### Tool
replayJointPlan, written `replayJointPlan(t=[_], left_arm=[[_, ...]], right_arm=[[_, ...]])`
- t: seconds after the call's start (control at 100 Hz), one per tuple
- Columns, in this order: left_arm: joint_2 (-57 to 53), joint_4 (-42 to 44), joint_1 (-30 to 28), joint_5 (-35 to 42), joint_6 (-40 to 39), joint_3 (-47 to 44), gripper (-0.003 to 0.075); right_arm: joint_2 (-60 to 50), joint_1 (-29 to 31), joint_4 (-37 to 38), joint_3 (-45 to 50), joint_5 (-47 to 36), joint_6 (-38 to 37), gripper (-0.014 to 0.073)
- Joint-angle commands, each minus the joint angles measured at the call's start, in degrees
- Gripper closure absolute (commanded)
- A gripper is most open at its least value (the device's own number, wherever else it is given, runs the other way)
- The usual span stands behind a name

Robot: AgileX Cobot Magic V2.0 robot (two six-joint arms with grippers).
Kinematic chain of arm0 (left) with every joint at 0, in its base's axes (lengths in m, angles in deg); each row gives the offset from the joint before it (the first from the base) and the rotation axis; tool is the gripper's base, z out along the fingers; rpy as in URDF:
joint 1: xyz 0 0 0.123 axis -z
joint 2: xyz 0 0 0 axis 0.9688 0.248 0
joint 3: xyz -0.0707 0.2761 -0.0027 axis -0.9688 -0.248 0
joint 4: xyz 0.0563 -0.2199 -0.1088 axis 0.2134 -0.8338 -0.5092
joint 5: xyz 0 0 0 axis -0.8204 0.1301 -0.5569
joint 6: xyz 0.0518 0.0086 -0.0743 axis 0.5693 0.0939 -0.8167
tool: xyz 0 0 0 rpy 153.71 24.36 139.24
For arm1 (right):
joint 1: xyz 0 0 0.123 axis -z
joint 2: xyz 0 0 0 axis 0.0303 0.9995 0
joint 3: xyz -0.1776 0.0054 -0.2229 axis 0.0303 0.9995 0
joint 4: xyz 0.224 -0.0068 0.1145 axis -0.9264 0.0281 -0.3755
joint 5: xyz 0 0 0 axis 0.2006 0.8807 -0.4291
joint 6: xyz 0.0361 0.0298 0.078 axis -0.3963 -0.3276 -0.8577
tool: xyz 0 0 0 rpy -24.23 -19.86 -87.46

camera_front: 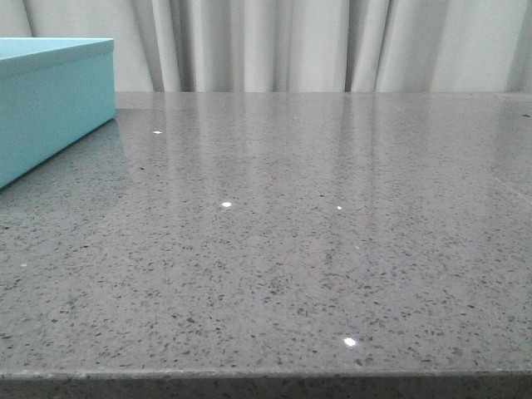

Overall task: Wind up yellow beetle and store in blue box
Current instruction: 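Carry the car over the blue box with the left gripper, then lower the car into the blue box and open the left gripper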

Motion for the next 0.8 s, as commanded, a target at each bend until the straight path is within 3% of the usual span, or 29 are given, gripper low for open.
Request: replayJointPlan(t=[0.0,0.12,0.7,0.79], left_arm=[[-2.43,-0.77,-0.07,2.84,-0.5,1.51,0.0294],[-3.06,-1.53,-0.07,3.86,-0.5,1.61,0.0237],[-20.61,-3.67,-0.07,11.97,1.22,-1.86,0.024],[-24.48,-4.88,0.04,13.08,1.22,-5.01,0.0257]], right_arm=[[-0.16,-0.02,-0.44,-1.52,-3.78,0.69,0.0104],[-0.16,-0.02,-0.44,-1.52,-3.78,0.69,0.0104],[-2.4,-0.02,0.96,-1.3,-4.92,6.1,0.0109],[-3.71,-0.02,2.61,-0.1,-6.14,6.1,0.0158]])
